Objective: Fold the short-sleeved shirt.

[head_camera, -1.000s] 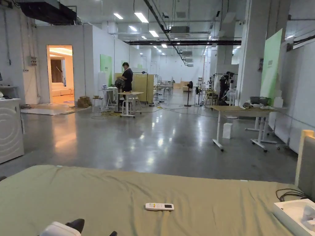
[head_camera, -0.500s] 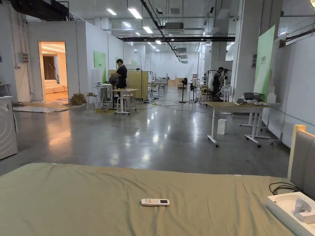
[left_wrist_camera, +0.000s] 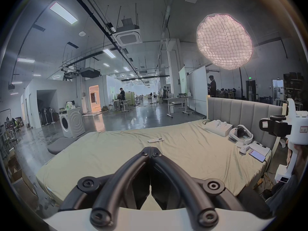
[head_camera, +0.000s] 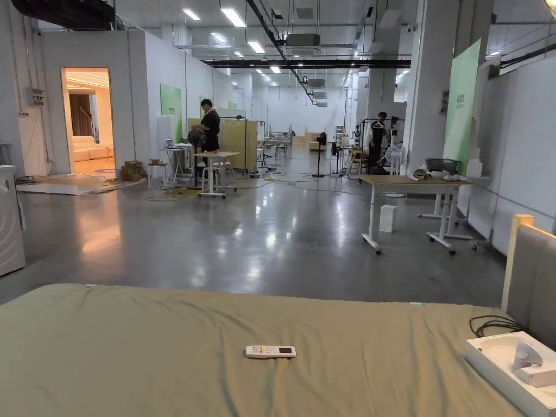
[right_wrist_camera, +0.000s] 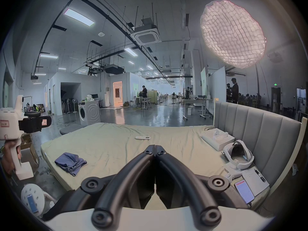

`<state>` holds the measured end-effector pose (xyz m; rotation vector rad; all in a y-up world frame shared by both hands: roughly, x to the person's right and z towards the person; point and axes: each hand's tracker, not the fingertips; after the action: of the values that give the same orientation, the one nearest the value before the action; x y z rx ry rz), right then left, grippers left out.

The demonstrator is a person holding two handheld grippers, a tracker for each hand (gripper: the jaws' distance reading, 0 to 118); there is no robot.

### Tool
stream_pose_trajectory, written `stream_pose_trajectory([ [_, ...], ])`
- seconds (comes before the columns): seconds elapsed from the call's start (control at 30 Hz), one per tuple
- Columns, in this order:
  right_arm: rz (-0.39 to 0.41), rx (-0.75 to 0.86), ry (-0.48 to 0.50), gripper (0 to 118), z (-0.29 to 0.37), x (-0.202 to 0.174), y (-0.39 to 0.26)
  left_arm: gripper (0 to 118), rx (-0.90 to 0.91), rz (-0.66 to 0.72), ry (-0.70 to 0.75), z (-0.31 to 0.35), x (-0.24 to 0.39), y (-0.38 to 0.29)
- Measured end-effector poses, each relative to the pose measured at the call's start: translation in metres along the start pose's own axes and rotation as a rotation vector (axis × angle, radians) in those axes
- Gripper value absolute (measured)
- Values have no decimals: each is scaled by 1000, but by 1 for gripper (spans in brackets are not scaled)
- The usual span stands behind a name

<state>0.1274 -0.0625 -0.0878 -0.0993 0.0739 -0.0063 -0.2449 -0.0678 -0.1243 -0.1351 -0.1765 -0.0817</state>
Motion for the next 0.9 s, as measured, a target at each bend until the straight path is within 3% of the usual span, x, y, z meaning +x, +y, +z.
stream_pose_trajectory([
  [0.83,-8,2,-16,0,1,3,1,2,31,34,2,2,2,4],
  [0.9,-10,6,-21,20,2,4,1,9,36,36,8,2,1,4],
])
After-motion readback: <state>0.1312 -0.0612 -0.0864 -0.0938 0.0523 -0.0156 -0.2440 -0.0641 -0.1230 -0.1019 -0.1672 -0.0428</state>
